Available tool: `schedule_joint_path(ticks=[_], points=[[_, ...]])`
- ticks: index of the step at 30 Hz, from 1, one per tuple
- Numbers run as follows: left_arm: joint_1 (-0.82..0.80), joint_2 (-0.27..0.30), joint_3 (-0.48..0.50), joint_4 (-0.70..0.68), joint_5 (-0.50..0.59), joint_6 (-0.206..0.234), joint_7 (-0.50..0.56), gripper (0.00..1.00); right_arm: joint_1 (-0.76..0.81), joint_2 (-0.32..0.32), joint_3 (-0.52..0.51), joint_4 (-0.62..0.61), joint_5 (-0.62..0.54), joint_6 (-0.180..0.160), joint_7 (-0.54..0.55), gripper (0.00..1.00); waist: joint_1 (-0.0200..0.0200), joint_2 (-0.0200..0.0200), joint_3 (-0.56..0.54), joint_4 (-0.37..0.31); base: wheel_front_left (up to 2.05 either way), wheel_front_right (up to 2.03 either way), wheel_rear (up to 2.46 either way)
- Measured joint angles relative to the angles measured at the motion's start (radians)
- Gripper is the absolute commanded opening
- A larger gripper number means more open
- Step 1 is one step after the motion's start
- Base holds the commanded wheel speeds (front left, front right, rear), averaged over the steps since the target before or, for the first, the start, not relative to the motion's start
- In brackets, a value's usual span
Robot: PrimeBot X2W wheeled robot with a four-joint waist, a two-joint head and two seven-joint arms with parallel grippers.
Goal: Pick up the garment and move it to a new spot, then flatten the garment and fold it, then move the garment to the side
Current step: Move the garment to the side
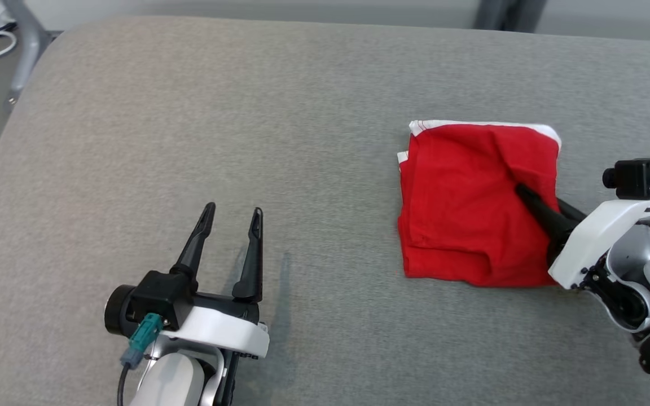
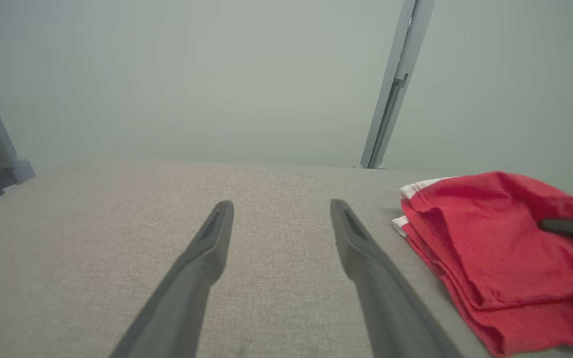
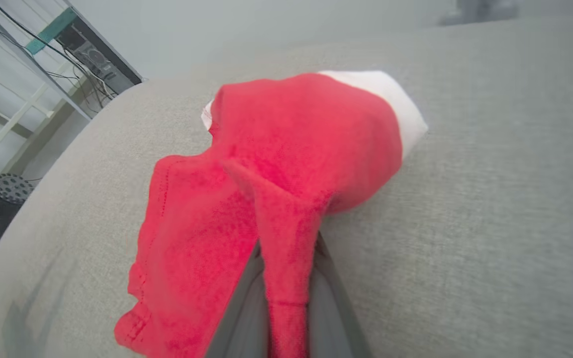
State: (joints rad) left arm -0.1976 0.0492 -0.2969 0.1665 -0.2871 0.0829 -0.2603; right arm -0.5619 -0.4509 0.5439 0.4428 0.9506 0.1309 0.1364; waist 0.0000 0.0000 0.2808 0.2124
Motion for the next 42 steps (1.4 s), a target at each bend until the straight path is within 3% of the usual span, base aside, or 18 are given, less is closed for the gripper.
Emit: schedule_joint_path(ticks=[10,21,25,31,42], points=[[-0.057,-0.001,-0.037,-0.006,0.028,-0.022,0.000,1.00,-0.084,-0.179,0.097,-0.140,-0.101,0.000,-0.039,0.00,0.0000,0.0000,0.011,-0.164,0.00,0.00,0.00],[-0.228,-0.001,-0.108,0.018,0.073,-0.069,0.000,1.00,-0.176,-0.421,0.080,-0.261,-0.101,0.000,-0.074,0.00,0.0000,0.0000,0.152,-0.315,0.00,0.00,0.00],[-0.293,-0.001,-0.123,0.039,0.103,-0.092,-0.001,1.00,-0.210,-0.509,0.101,-0.244,-0.119,0.000,-0.111,0.00,0.0000,0.0000,0.223,-0.352,0.00,0.00,0.00],[-0.360,-0.002,-0.131,0.057,0.132,-0.119,-0.001,1.00,-0.290,-0.578,0.131,-0.165,-0.165,0.000,-0.165,0.00,0.0000,0.0000,0.323,-0.396,0.00,0.00,0.00],[-0.418,-0.017,-0.147,0.031,0.132,-0.127,-0.009,1.00,-0.370,-0.645,0.190,0.010,-0.243,0.000,-0.198,0.00,0.0000,0.0000,0.420,-0.382,0.00,0.00,0.00]])
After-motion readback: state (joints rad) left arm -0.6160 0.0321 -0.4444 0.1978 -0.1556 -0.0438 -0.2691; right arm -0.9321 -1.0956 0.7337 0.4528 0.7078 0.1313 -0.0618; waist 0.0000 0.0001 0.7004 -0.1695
